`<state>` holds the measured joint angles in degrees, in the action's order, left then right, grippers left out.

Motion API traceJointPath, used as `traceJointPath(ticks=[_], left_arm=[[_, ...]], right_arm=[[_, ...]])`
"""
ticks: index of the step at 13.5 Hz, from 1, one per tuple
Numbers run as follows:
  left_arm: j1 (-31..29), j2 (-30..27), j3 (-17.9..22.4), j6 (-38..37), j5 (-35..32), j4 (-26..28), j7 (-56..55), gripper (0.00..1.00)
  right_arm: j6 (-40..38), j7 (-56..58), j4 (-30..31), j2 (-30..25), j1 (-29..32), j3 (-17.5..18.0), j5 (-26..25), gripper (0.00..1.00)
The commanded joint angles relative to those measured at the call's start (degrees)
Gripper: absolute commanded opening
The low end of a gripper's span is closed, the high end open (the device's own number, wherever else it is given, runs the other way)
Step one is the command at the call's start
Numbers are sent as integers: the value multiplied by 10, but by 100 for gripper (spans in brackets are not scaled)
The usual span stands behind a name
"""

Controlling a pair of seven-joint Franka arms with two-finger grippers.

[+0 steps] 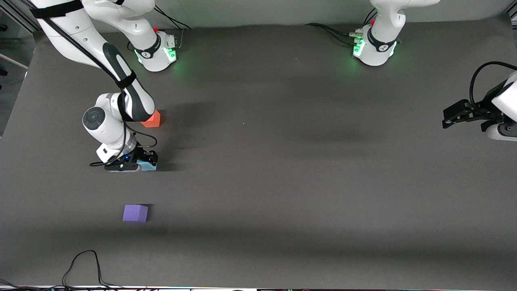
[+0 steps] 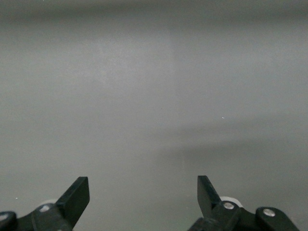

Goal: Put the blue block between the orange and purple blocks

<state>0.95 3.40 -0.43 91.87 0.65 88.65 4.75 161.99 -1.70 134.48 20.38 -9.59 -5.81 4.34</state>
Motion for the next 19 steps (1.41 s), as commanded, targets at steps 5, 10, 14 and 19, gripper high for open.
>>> traceJointPath(ticks=[5, 10, 14, 19], left_arm=[[0, -7, 1, 2, -7, 6, 8, 100], [0, -7, 1, 2, -7, 6, 8, 100], [0, -7, 1, 3, -7, 7, 8, 100], [0, -7, 1, 3, -7, 7, 8, 100]], right_arm=[[-149, 12, -40, -143, -2, -2, 16, 100], [-382, 13, -142, -248, 6, -3, 10, 100], [-517, 13, -248, -264, 22, -2, -5, 100], [-566, 15, -265, -284, 33, -5, -5, 100]])
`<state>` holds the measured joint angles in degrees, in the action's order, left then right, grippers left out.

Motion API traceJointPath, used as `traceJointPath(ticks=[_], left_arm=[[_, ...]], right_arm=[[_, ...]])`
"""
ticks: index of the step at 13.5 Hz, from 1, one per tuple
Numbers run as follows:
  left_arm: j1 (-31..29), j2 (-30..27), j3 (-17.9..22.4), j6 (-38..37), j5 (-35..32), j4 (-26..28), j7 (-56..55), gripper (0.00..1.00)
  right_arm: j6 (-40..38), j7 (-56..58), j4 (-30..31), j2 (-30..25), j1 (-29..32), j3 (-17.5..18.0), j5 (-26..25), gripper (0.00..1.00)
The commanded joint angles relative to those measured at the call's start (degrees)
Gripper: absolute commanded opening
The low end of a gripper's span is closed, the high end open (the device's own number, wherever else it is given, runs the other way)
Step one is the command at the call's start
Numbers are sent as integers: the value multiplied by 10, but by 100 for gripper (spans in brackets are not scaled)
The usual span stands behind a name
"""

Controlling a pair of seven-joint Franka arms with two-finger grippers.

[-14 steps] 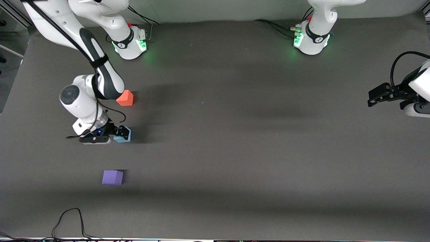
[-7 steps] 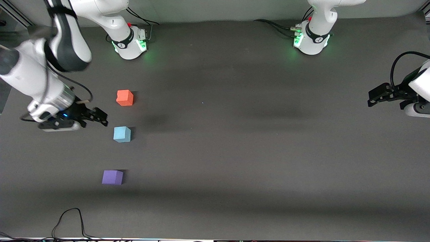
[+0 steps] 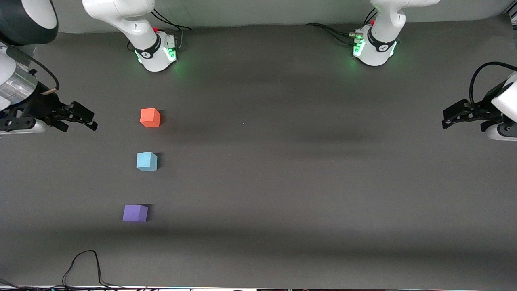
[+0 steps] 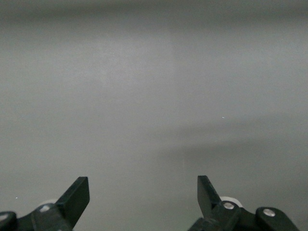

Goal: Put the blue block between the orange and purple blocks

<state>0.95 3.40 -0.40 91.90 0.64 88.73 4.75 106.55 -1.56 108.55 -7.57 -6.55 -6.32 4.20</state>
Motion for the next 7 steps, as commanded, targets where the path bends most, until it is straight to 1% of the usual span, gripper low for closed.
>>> traceJointPath(ticks=[1, 7], left_arm=[[0, -7, 1, 2, -7, 7, 8, 100], [0, -7, 1, 2, -7, 7, 8, 100]], right_arm=[[-12, 15, -6, -3, 2, 0, -3, 100], [-41, 16, -11, -26, 1, 2, -5, 100]])
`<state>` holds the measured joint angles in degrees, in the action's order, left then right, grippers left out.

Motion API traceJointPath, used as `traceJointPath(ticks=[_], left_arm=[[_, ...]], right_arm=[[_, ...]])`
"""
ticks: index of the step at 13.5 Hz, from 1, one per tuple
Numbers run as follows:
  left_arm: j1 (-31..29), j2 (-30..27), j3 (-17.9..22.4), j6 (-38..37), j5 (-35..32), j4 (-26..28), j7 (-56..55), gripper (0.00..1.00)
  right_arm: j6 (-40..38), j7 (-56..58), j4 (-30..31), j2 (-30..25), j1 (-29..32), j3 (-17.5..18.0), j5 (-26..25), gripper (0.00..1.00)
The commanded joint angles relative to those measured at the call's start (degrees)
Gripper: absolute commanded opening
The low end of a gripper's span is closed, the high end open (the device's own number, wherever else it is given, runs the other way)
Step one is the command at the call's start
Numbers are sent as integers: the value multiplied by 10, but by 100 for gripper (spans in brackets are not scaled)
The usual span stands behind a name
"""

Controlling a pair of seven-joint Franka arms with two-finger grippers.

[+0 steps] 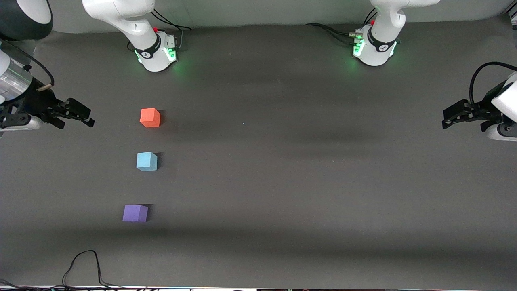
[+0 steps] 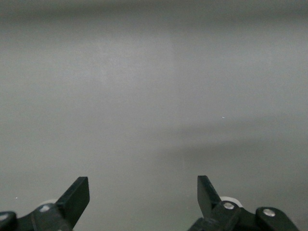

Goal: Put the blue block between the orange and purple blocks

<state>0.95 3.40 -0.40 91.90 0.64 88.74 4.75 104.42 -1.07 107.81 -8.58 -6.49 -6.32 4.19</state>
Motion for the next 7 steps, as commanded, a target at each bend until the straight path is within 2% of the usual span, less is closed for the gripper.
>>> traceJointPath(ticks=[1, 5, 7], left_arm=[[0, -7, 1, 3, -7, 6, 8, 100], [0, -7, 1, 2, -7, 6, 8, 100], [0, -7, 1, 5, -7, 7, 8, 100]], right_arm=[[-30, 11, -5, -21, 0, 3, -8, 100], [-95, 12, -16, -33, -5, 2, -10, 100], [-107, 22, -17, -38, -5, 1, -62, 100]])
